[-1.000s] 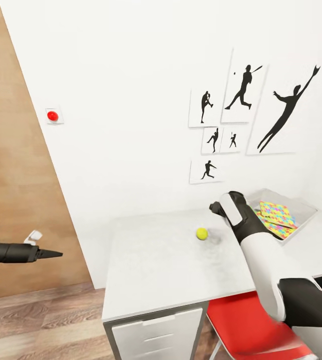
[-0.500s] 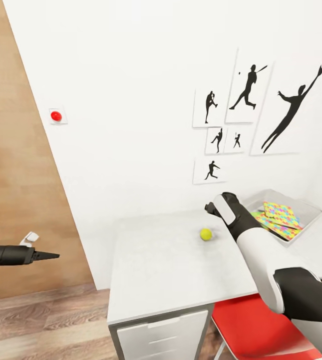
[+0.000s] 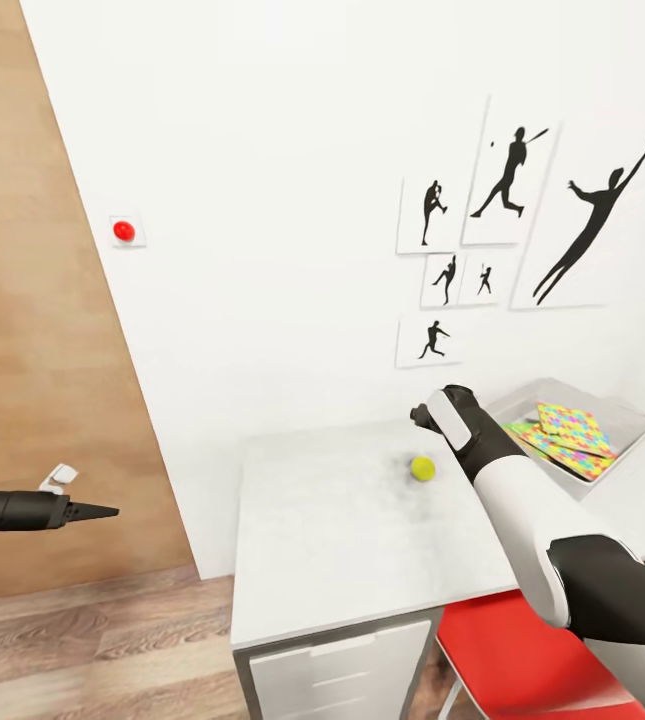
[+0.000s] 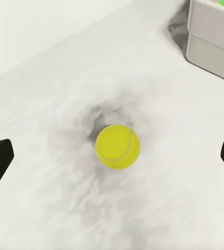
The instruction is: Put all the toys in the child's room - the three board games (two on the bed and one on the table), the two jigsaw puzzles on the table, and the tennis ball on the table - inside the toy box on the table in the child's room.
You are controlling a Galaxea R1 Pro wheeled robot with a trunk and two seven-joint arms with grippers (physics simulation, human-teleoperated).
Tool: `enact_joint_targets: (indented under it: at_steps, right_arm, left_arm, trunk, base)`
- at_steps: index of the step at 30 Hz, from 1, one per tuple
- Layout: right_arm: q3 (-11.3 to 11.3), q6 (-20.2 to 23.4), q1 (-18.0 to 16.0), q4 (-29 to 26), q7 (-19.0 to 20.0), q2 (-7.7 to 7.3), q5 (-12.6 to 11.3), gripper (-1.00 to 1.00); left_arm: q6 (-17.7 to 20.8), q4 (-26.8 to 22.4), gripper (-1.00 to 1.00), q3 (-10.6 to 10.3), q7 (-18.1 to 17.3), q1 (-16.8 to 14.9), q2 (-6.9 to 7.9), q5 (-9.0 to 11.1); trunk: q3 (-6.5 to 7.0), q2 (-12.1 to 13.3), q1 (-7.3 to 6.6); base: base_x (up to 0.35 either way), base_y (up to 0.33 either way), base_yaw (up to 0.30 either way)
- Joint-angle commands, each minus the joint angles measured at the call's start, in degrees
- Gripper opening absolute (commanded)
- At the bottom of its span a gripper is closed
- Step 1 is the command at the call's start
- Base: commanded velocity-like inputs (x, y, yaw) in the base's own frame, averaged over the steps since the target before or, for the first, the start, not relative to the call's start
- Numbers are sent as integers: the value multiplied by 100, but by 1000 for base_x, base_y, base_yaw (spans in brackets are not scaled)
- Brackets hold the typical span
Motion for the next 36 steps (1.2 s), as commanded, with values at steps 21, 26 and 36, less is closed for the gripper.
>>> enact_joint_targets:
  at_steps: [21,26,36]
  right_arm:
    - [25,-16,-10,1,-55,-5,-49,100]
    - [23,-17,-19,0,-55,-6,-49,100]
    - [23,-26,-30,-3,-51,-4,-49,100]
  left_arm:
    - [36,19,100,-48,-22,-4,4,47]
    - [33,31,100,-48,-26,-5,4,47]
    - [35,34,100,-48,-35,-1,12,55]
  trunk:
    - [-190,-6,1]
    - [-237,-6,1]
    - [-332,-6,1]
  base:
    - [0,1,0]
    - [0,0,0]
    - [0,0,0]
